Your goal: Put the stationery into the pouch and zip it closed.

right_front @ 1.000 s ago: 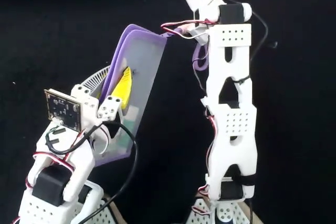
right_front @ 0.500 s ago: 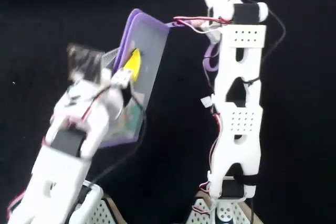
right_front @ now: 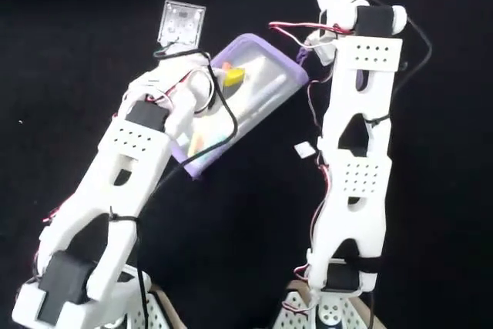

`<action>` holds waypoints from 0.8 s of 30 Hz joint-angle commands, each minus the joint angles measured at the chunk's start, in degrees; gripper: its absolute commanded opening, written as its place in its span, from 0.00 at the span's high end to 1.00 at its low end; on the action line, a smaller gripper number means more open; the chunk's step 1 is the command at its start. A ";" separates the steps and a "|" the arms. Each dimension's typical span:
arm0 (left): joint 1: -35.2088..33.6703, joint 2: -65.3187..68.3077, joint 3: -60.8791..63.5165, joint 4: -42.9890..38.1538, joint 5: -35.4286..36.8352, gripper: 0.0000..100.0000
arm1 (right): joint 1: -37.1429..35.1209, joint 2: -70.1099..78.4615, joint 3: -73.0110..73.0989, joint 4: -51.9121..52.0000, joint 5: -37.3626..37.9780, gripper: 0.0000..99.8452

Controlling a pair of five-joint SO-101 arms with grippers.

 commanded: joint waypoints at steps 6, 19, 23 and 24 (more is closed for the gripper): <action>-8.04 -4.84 -6.64 8.18 3.69 0.68 | -1.67 1.27 1.27 -2.90 -0.18 0.72; -20.53 -25.23 -8.92 25.67 4.22 0.70 | -4.48 -4.00 -14.90 1.58 -0.44 0.57; -21.05 -32.44 -8.92 29.80 4.04 0.84 | -4.66 -11.12 -14.99 1.58 -0.53 0.57; -20.88 -34.02 -8.92 30.77 3.87 0.86 | -4.84 -12.88 -14.90 1.67 -0.53 0.57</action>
